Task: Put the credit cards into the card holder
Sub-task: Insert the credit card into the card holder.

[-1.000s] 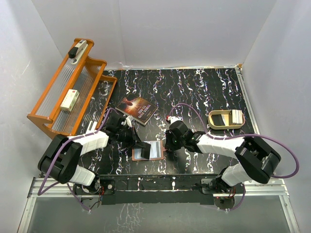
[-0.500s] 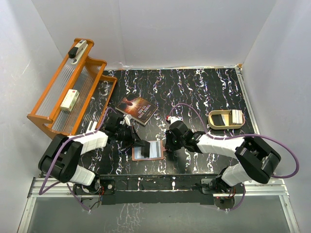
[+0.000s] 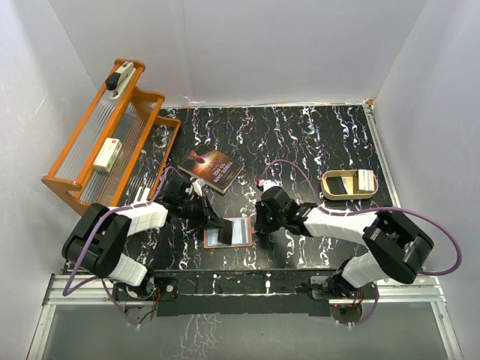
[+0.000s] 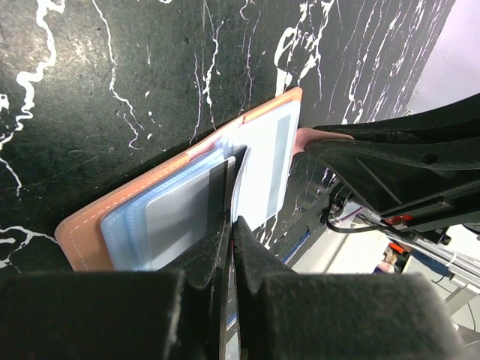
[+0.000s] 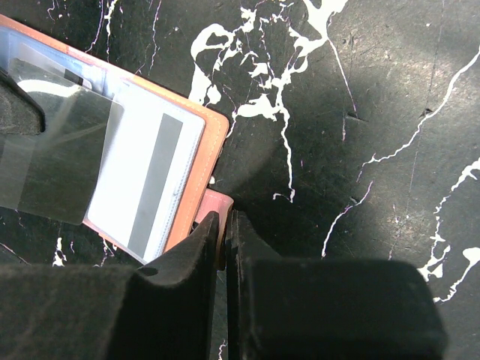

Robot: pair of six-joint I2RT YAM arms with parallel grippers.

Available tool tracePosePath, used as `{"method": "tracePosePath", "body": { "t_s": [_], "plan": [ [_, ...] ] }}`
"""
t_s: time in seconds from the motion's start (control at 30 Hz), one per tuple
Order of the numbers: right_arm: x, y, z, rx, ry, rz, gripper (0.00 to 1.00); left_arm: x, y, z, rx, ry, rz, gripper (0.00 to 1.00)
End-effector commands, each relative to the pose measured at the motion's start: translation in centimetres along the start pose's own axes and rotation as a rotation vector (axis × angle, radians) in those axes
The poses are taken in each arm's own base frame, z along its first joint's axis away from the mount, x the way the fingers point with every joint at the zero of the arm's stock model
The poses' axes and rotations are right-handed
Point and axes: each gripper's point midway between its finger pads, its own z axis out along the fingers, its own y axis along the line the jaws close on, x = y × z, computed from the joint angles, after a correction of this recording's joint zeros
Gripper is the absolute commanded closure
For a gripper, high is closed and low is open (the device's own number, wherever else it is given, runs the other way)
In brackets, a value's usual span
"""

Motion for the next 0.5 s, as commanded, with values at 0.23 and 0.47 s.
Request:
{"method": "tracePosePath", "body": {
  "t_s": [0.23, 0.47],
  "plan": [
    [-2.1, 1.5, -0.2, -0.033, -0.064, 0.057, 1.0, 0.5, 0.7, 0.9, 0.03, 0.002, -0.041, 1.0],
    [-1.4, 1.9, -0.3, -0.069, -0.064, 0.116, 1.0, -0.2, 1.1, 1.1, 0.02, -0.034, -0.031, 1.0]
  ]
}}
